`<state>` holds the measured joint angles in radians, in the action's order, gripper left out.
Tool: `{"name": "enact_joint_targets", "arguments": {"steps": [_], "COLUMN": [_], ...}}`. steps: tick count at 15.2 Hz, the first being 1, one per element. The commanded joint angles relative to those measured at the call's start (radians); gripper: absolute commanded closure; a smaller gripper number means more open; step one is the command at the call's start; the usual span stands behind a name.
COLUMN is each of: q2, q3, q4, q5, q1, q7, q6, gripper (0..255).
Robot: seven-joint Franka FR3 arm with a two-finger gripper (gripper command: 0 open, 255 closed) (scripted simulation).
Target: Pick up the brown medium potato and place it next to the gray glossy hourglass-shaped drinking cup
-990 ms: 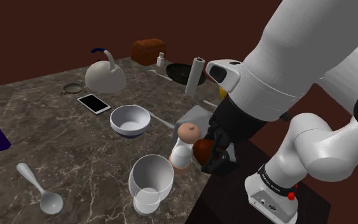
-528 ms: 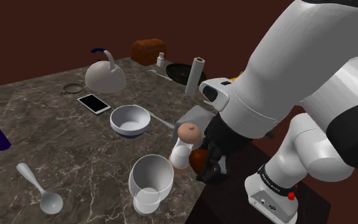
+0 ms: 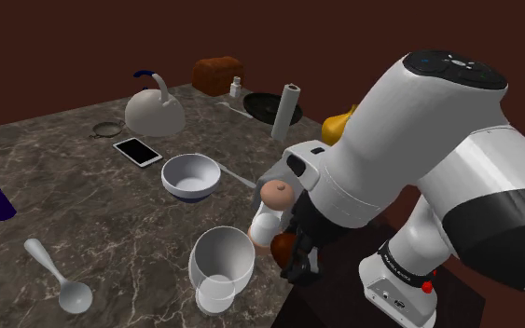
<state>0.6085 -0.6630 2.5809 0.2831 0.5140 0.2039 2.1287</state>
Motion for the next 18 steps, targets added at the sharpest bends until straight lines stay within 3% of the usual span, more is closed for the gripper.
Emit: {"name": "enact_joint_targets", "arguments": {"steps": [1, 14, 18], "q2": [-0.012, -0.141, -0.141], "q3": [-0.01, -0.107, -0.107], "q4": [0.019, 0.12, 0.12], "q5": [0.003, 0.0, 0.0], "q1": [-0.002, -0.039, -0.039], "q7": [0.002, 0.042, 0.042], "q6": [0.031, 0.259, 0.259], "gripper": [255, 255, 255]}}
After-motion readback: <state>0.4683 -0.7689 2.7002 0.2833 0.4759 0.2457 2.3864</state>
